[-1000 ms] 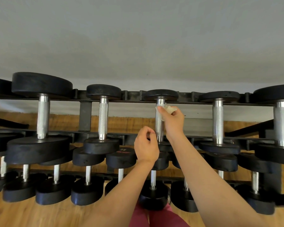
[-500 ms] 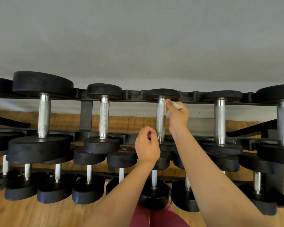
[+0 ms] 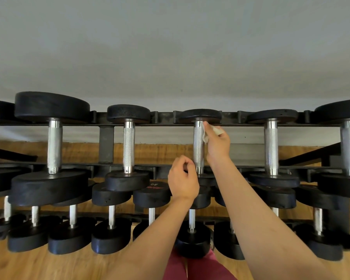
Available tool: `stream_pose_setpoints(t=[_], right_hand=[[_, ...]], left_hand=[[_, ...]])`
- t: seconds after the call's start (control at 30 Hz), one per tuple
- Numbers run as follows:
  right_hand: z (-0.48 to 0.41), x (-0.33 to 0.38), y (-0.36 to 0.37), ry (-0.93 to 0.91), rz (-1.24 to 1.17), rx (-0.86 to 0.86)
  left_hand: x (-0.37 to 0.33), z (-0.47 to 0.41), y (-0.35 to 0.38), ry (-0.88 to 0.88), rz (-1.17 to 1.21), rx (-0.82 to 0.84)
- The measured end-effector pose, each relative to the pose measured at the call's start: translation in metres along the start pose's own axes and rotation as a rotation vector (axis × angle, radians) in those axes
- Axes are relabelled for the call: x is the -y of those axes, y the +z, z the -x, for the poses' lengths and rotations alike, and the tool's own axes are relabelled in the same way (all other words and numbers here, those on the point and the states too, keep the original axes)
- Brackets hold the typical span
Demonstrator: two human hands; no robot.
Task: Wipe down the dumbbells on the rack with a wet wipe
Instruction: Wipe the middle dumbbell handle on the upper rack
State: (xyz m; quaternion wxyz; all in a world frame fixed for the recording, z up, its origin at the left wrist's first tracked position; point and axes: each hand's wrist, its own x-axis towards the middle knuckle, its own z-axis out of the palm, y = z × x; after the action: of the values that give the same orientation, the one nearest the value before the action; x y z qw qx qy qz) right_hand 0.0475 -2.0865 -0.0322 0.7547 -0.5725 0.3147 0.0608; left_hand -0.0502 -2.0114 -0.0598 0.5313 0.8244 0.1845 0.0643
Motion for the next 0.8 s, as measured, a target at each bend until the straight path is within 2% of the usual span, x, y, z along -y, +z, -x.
stream_pose_setpoints(t=[0.13,0.43,0.63,0.7,0.8], right_hand=[[0.004,0.000,-0.010,-0.011,0.049,0.016],[0.033,-0.013,-0.045,-0.183,0.388,0.127],[0.053,-0.008,-0.055,-0.225,0.893,0.203],[0.056,-0.004,-0.051,-0.233,0.994,0.211],[0.066,0.000,-0.054,-0.231,0.939,0.201]], left_hand=[[0.001,-0.001,0.000,-0.010,-0.006,0.008],[0.001,-0.002,-0.001,0.000,-0.050,0.026],[-0.003,-0.002,-0.004,0.014,-0.079,0.057],[-0.003,-0.003,-0.005,0.010,-0.088,0.070],[-0.003,-0.004,-0.009,0.018,-0.108,0.116]])
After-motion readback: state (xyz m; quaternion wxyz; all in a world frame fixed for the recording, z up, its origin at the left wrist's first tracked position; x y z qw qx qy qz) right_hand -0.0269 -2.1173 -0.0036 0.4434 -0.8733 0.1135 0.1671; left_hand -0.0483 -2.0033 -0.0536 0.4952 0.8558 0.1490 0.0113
